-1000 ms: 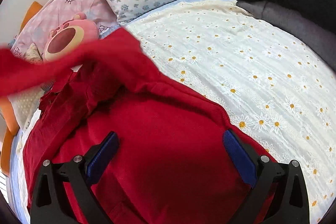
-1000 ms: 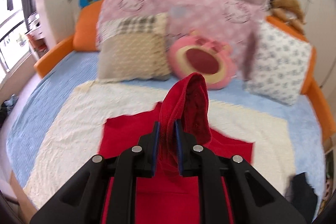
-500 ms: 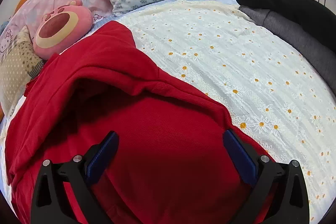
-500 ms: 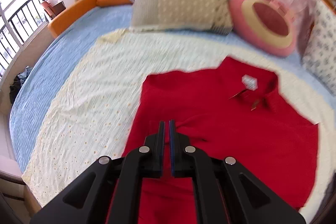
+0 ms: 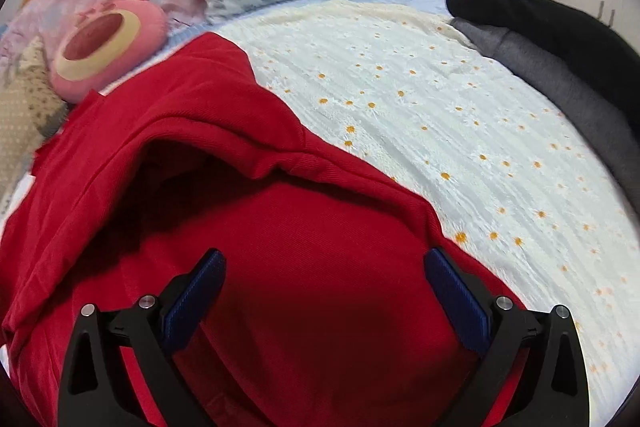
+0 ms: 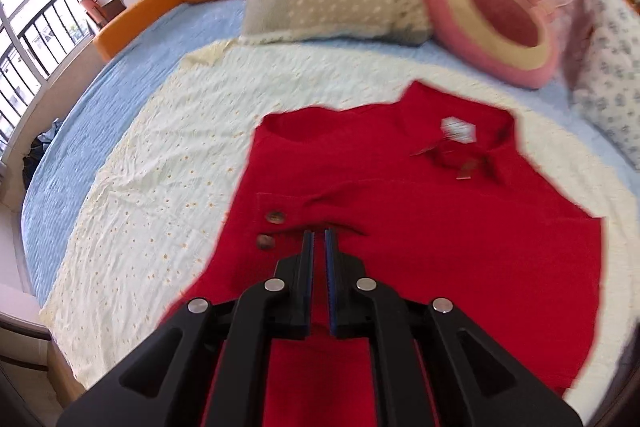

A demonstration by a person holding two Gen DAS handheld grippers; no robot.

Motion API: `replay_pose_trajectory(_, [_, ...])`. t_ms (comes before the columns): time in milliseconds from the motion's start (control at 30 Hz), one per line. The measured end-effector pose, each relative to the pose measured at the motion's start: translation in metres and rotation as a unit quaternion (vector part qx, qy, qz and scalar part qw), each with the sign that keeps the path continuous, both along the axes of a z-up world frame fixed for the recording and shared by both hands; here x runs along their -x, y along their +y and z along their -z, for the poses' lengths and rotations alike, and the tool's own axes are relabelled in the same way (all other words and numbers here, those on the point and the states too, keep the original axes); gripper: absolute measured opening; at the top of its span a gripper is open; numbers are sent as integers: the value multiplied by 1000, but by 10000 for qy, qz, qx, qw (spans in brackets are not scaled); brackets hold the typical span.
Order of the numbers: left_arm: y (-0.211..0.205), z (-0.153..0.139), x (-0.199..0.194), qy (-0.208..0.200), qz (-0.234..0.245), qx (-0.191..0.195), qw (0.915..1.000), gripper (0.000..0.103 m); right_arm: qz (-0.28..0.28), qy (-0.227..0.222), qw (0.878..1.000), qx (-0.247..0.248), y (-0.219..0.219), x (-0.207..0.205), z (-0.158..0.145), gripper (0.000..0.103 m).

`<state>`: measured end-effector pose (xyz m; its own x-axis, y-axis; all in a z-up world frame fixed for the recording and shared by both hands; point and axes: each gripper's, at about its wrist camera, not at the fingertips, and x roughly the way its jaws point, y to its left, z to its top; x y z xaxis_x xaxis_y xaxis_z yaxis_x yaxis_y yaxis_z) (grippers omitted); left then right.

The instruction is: Fold large clothes

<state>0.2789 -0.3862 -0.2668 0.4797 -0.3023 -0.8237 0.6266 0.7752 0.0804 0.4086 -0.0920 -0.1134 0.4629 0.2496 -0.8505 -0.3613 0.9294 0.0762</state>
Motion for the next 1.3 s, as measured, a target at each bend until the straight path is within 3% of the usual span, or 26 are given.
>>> replay_pose_trajectory(100, [23,-17,0,338,282,47,9990,101,33,-291,9994,183,-42,18,-37,7])
replay_pose_trajectory(267, [103,-54,-11,372,-48,214,9991,101,633,-822,9946,49,-135,46,-91,8])
replay_pose_trajectory(367, [175,-75,-40,570,-611,842,9929,101,1011,-1246,9870,84,-183,66,-109,8])
replay_pose_trajectory(467, [242,-98,-69,727,-1186,1767,9744,101,1377,-1183,9834,-13,-230,73,-105,8])
replay_pose_trajectory(533, [274,-106,-90,720,-1543,2142,9619,101,1671,-991,9809,-71,-260,69,-90,7])
replay_pose_trajectory(600, [296,-102,-114,696,-1992,2144,9537,101,1890,-851,9782,-75,-281,65,-73,7])
replay_pose_trajectory(667, [308,-90,-131,736,-2336,1924,9503,101,2050,-761,9758,-66,-296,61,-56,7])
replay_pose_trajectory(767, [335,-63,-147,678,-2988,1248,9437,101,2109,-554,9758,-168,-312,53,-23,7])
replay_pose_trajectory(833, [360,-37,-153,928,-3187,1037,9376,96,2087,-522,9763,-249,-319,47,-5,7])
replay_pose_trajectory(867, [368,-27,-154,1033,-3164,1006,9376,91,2103,-520,9758,-285,-321,46,2,7])
replay_pose_trajectory(933, [364,-25,-142,587,-2781,610,9568,87,2178,-483,9738,-444,-327,39,21,7])
replay_pose_trajectory(1000, [359,-24,-132,408,-2654,401,9624,88,2214,-448,9725,-571,-329,34,35,7])
replay_pose_trajectory(1167, [363,-25,-134,479,-2810,685,9561,88,1843,-33,9800,-753,-310,18,83,7])
replay_pose_trajectory(1233, [365,-24,-134,445,-2832,796,9547,92,1948,422,9785,-526,-307,9,116,4])
replay_pose_trajectory(1300, [366,-21,-131,363,-2835,791,9550,94,2066,387,9748,-753,-311,11,132,3])
